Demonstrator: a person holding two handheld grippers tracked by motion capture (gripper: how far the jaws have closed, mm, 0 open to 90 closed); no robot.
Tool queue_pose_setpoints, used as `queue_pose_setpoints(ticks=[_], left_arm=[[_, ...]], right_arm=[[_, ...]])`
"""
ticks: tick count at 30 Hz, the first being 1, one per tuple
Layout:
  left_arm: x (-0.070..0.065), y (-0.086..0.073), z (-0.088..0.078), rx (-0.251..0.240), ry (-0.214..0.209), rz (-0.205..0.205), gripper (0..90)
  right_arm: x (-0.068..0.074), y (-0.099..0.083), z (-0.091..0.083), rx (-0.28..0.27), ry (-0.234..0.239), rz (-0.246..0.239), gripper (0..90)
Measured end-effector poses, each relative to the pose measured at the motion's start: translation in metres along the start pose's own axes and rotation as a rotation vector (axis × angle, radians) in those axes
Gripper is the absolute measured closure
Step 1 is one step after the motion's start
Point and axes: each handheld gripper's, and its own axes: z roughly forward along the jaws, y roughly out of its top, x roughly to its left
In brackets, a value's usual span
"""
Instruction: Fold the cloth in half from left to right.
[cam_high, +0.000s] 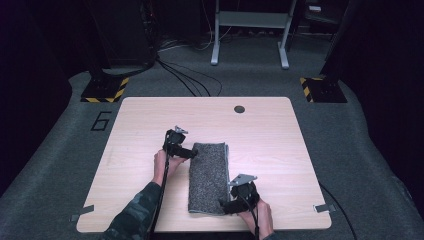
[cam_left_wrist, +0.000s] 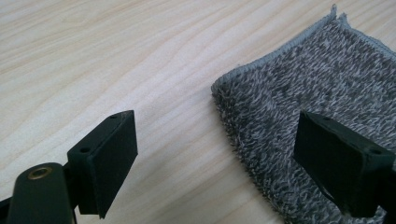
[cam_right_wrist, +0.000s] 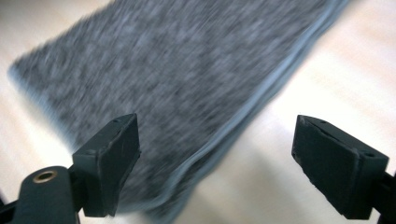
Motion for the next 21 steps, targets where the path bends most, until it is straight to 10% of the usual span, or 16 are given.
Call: queue_pose_setpoints(ticks=[9, 21], left_arm=[[0.006, 0.002, 0.004, 0.001, -0.019, -0.033, 13.7], [0.013, 0.013, 0.016, 0.005, -0.044, -0.084, 16.1]], right_arm=[[-0.072, 0.061, 0.019, -0.012, 0.007, 0.055, 18.0], [-0.12, 0.108, 0.073, 0.035, 0.0, 0.153, 27.7]])
